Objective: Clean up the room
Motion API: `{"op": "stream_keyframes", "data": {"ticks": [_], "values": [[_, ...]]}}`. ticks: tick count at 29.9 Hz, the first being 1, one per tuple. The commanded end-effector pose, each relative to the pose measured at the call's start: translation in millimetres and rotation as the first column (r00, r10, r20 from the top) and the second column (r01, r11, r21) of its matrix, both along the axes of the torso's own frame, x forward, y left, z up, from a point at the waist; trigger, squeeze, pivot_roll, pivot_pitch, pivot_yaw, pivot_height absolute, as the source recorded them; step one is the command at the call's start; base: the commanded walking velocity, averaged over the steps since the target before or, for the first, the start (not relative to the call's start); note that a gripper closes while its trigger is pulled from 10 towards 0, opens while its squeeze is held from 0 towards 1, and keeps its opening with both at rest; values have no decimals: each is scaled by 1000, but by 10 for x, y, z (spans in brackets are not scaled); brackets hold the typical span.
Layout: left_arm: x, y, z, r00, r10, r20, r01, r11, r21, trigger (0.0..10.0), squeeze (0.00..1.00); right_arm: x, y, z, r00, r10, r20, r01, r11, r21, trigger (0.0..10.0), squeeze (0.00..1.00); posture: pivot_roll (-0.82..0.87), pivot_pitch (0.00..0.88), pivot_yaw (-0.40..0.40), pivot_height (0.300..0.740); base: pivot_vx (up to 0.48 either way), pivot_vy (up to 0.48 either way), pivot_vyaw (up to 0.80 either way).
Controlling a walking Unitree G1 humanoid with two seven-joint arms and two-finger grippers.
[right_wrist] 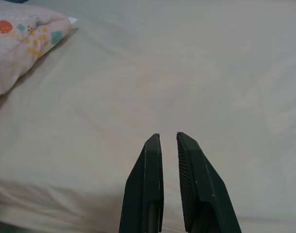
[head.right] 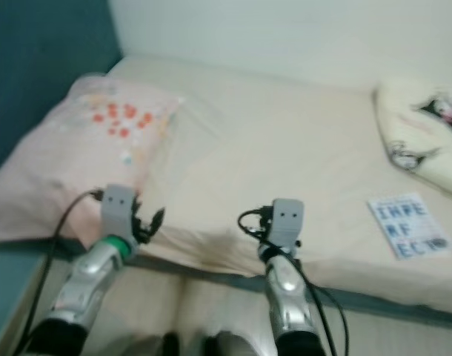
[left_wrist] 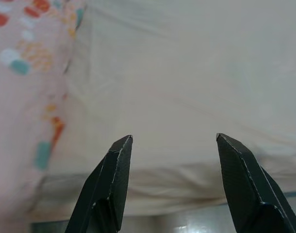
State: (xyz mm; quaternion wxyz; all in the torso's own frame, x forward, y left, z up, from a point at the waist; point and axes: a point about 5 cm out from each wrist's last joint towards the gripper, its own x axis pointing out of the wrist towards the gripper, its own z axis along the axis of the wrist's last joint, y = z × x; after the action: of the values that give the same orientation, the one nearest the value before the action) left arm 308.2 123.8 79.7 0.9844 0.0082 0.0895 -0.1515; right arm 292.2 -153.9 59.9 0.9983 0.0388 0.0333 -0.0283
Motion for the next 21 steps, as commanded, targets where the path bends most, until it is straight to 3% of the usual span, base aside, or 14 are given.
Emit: {"op": "stream_keyframes", "data": {"ticks": [1,9,21], "values": [[-47,1,-73,999,-5,-32,5,1000,13,10000,0,-32,-29,-42,1000,-9,-21,9,1000,-2,10000,0,35,114,56,740,0,-480,0],[-35,-10,-74,999,-17,-51,17,1000,15,10000,0,-58,-43,-53,1000,-20,-24,20,1000,3,10000,0,39,121,64,740,0,-420,0],[-37,19,-94,997,-25,-73,27,999,28,10000,0,-54,-26,-54,999,-23,-28,23,1000,15,10000,0,44,127,71,740,0,446,0]]}}
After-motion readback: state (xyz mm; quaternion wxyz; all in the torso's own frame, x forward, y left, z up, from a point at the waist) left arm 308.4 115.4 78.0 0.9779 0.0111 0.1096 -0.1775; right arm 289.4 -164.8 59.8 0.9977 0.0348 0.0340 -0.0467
